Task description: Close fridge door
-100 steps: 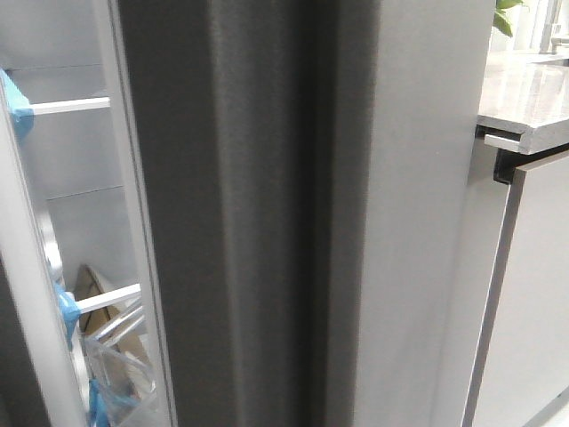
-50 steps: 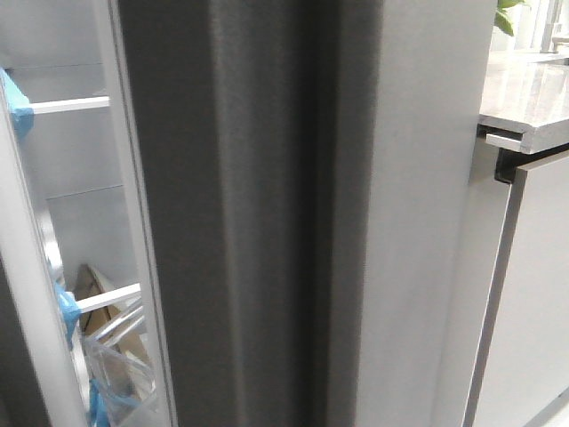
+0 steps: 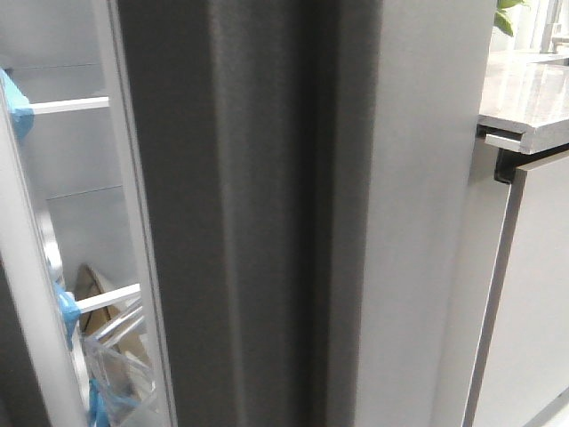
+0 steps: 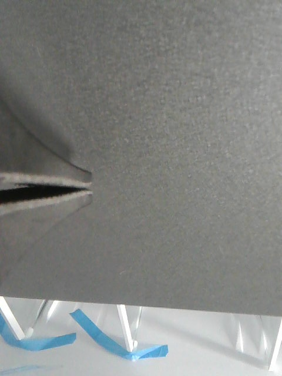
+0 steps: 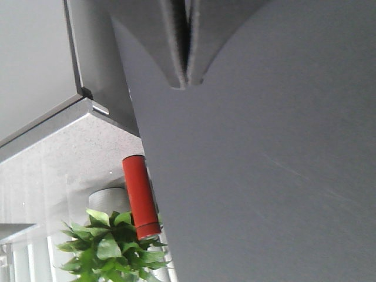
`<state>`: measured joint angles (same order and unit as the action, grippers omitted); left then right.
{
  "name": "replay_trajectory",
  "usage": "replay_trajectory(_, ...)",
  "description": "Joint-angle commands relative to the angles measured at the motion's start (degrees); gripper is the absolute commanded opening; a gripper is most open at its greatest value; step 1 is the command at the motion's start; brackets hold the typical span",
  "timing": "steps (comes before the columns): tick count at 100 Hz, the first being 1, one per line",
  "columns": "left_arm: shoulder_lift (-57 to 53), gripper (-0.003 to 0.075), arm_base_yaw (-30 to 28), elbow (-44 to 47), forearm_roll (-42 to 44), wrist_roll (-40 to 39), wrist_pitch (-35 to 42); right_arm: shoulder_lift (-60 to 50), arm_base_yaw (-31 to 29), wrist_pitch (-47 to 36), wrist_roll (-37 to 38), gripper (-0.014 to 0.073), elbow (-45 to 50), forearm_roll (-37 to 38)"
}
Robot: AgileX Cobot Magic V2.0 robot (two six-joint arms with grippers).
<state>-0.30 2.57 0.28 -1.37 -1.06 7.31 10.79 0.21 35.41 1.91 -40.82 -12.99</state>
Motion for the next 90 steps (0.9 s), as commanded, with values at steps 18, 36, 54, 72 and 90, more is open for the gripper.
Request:
replay_trajectory(18, -1.17, -0.002, 0.17, 2.01, -0.35, -0.29, 4.15, 10.2, 8.2, 0.26, -5.47, -0.0044, -12.09, -4.3)
replay_trajectory(36, -1.17, -0.002, 0.17, 2.01, -0.35, -0.29, 4.15, 16.28, 16.07, -0.67, -9.57, -0.0045, -15.78, -5.54)
replay_trajectory(54, -1.17, -0.002, 0.17, 2.01, -0.35, -0.29, 4.15, 22.42, 21.78, -2.28, -13.32, -0.0044, -19.41, -7.8)
replay_trajectory(72, -1.17, -0.002, 0.17, 2.01, -0.35, -0.29, 4.15, 28.15, 25.63, -3.57, -20.37, -0.0044, -22.94, -13.92)
replay_trajectory(90, -1.17, -0.002, 0.17, 2.01, -0.35, -0.29, 4.15, 33.26, 28.53, -4.31, -27.05, -0.0044, -26.33, -19.84)
